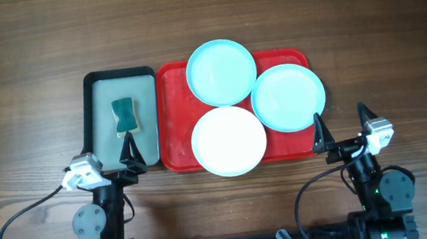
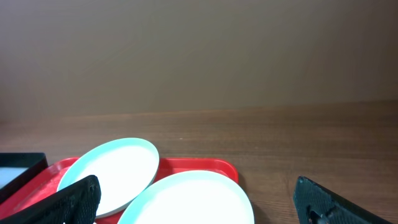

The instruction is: Clean dirty plates on tray and stack at the side

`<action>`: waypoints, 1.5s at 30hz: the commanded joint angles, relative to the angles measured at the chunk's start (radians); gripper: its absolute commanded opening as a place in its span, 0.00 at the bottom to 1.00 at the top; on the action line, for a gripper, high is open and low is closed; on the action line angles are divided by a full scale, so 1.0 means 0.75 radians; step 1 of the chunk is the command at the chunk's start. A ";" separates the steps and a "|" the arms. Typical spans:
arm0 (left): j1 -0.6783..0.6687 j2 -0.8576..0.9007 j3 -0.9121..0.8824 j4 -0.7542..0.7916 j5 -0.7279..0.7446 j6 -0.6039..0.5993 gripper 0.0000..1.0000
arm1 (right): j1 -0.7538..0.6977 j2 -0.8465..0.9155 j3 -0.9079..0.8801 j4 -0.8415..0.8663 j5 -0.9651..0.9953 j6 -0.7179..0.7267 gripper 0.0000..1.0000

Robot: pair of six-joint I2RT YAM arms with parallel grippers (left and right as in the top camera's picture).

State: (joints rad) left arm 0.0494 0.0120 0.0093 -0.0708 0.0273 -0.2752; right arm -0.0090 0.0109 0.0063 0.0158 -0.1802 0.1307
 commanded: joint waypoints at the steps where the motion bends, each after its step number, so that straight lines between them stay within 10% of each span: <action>1: 0.012 -0.007 -0.005 -0.007 0.002 0.022 1.00 | 0.008 -0.002 -0.002 0.010 -0.021 0.015 1.00; 38: 0.012 -0.007 -0.005 0.044 0.008 -0.034 1.00 | 0.008 -0.002 0.001 0.004 -0.021 0.039 1.00; 45: 0.012 0.097 0.357 -0.049 0.103 -0.125 1.00 | 0.008 0.115 0.275 -0.015 0.005 0.037 1.00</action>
State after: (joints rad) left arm 0.0490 0.0299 0.1078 -0.0750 0.0780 -0.3397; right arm -0.0090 0.0414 0.0868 -0.0021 -0.1825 0.1459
